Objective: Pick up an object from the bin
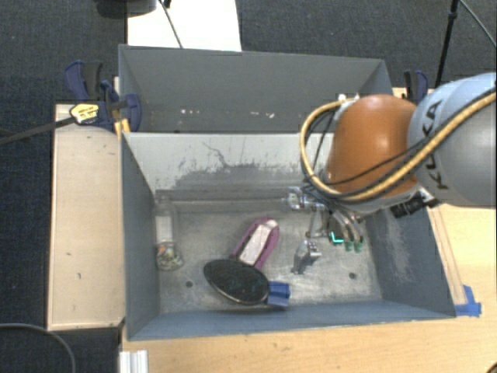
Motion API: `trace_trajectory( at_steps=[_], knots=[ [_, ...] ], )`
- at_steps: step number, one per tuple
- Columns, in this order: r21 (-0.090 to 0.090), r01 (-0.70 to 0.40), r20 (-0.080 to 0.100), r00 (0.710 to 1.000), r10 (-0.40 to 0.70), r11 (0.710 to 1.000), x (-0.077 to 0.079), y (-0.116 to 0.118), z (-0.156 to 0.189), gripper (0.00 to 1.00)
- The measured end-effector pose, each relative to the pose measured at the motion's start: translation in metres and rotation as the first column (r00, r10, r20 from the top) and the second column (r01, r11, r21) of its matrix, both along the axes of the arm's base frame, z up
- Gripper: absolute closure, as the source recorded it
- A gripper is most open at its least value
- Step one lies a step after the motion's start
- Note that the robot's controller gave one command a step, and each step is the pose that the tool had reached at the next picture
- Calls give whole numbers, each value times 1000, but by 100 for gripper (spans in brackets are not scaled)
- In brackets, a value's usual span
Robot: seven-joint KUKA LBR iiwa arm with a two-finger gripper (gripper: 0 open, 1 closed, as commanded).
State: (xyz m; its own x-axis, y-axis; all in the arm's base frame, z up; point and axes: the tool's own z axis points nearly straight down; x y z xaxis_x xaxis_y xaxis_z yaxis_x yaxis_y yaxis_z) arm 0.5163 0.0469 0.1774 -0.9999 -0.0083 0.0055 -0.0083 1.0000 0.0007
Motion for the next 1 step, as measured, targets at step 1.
trace_trajectory(
  at_steps=[1],
  knots=[
    [0, 78, 1, 997, -78, 997, 30, 34, -105, 0]
  ],
)
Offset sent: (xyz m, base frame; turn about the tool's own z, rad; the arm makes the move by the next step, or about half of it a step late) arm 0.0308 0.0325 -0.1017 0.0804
